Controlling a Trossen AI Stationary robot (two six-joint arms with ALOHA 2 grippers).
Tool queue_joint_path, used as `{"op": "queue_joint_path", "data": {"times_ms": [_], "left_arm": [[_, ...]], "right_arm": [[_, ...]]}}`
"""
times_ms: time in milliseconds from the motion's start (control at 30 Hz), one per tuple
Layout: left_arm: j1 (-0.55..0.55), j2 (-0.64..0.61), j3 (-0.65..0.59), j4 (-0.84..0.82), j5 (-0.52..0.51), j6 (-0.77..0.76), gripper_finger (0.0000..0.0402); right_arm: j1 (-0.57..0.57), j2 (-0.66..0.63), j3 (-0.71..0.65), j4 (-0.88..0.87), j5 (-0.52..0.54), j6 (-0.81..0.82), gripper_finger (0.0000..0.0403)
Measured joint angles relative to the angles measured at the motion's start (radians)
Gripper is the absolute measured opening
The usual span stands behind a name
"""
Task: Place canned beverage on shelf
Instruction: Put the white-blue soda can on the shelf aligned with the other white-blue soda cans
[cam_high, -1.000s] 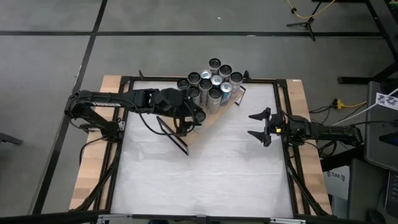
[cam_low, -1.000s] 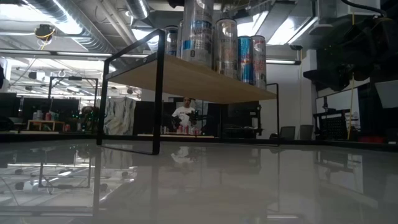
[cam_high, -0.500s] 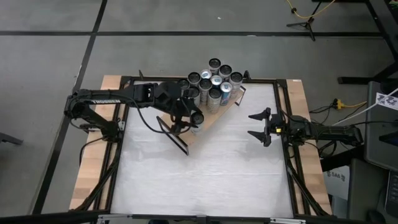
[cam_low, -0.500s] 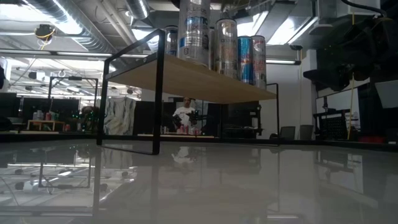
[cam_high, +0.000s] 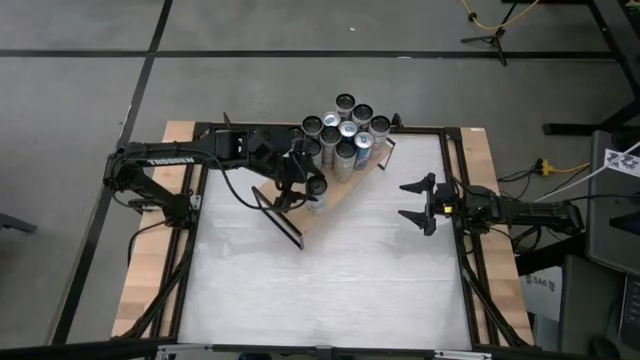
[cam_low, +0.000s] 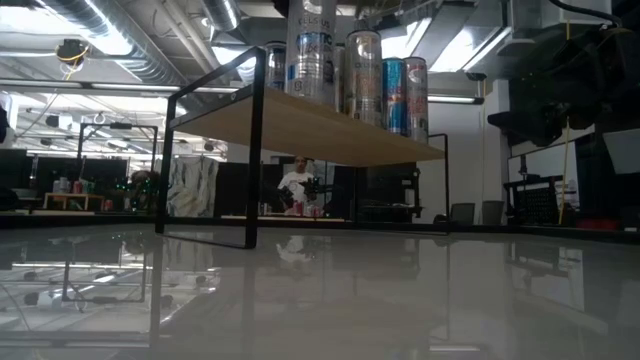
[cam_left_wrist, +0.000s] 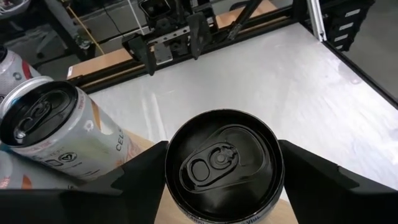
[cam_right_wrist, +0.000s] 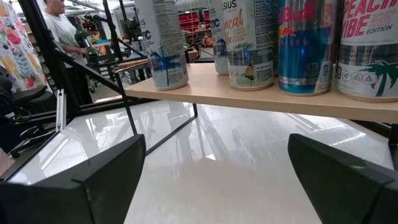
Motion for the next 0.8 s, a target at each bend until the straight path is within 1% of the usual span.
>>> {"op": "queue_joint_path", "data": {"times_ms": [267, 467, 667, 800], "left_arm": [[0.0, 0.0, 0.0, 0.002, -0.036, -0.002, 0.0277], [0.001, 0.0, 0.0, 0.003, -0.027, 0.001, 0.0278], [0.001, -0.013, -0.001, -0.001, -0.01, 0.096, 0.0279], [0.001, -0.014, -0.002, 0.003, -0.011, 0.098, 0.0279]], "right_arm": [[0.0, 0.0, 0.0, 0.0, 0.0, 0.0, 0.0388], [0.0, 0.0, 0.0, 0.0, 0.0, 0.0, 0.0388], [0.0, 0.0, 0.0, 0.0, 0.0, 0.0, 0.0388], [0.0, 0.0, 0.0, 0.0, 0.0, 0.0, 0.0388]]}}
